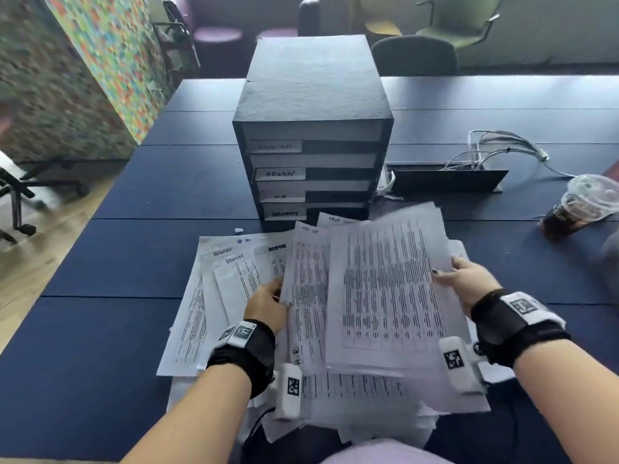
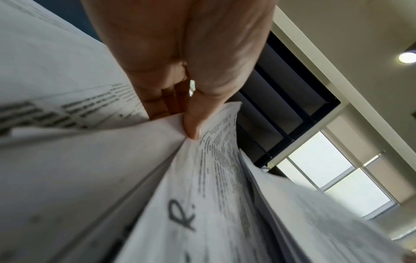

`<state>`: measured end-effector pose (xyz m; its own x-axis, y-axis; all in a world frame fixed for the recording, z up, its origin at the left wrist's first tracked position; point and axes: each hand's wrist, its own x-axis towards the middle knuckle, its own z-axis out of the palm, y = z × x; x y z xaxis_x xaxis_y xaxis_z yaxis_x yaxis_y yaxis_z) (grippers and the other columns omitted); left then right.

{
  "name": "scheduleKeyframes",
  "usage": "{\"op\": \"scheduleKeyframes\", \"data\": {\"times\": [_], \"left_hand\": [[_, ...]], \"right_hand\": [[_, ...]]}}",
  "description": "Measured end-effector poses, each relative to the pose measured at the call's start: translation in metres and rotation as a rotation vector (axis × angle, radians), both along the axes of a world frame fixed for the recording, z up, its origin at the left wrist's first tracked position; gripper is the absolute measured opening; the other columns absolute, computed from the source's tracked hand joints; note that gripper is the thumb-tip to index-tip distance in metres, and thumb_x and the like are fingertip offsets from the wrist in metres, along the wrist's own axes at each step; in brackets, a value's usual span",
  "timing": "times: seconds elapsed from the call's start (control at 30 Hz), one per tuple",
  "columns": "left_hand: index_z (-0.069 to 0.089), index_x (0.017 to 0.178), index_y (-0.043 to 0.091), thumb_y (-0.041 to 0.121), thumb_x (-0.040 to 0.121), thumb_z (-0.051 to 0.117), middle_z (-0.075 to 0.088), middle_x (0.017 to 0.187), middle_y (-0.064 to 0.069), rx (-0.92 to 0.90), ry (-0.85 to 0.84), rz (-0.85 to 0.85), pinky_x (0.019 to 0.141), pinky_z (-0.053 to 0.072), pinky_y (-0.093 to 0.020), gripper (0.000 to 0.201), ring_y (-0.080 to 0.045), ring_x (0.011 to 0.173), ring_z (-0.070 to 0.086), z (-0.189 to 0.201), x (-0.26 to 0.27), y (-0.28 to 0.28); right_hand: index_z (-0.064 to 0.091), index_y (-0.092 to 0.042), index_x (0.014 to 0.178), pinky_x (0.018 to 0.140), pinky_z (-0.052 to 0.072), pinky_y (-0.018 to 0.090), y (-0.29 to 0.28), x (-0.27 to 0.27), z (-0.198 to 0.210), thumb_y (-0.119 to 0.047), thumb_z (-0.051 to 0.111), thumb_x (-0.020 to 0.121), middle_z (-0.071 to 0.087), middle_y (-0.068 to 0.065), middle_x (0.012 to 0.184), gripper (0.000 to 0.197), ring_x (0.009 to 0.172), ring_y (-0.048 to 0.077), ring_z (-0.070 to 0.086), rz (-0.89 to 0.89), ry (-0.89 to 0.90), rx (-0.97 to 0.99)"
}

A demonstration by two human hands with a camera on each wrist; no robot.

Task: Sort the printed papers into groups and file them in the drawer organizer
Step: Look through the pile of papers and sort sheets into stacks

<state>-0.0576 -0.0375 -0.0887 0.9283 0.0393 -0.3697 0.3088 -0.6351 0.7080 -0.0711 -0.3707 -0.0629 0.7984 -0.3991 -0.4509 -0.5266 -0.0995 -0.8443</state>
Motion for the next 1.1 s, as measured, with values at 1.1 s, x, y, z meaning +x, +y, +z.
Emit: {"op": "scheduleKeyframes", "data": {"times": [1.1], "left_hand": [[0.061, 0.125, 0.014, 0.013, 0.082, 0.071, 0.061, 0.114, 0.002, 0.032, -0.091, -0.266, 0.081, 0.034, -0.012, 0.044, -0.008, 0.099, 0.053, 0.013, -0.007, -0.014]], "right_hand": [[0.053, 0.005, 0.12, 0.096, 0.045, 0.05, -0.002, -0.024, -0.049, 0.012, 0.058, 0.081, 0.062, 0.021, 0.106, 0.04, 0.098, 0.034, 0.058, 0.011, 0.13, -0.021]]}}
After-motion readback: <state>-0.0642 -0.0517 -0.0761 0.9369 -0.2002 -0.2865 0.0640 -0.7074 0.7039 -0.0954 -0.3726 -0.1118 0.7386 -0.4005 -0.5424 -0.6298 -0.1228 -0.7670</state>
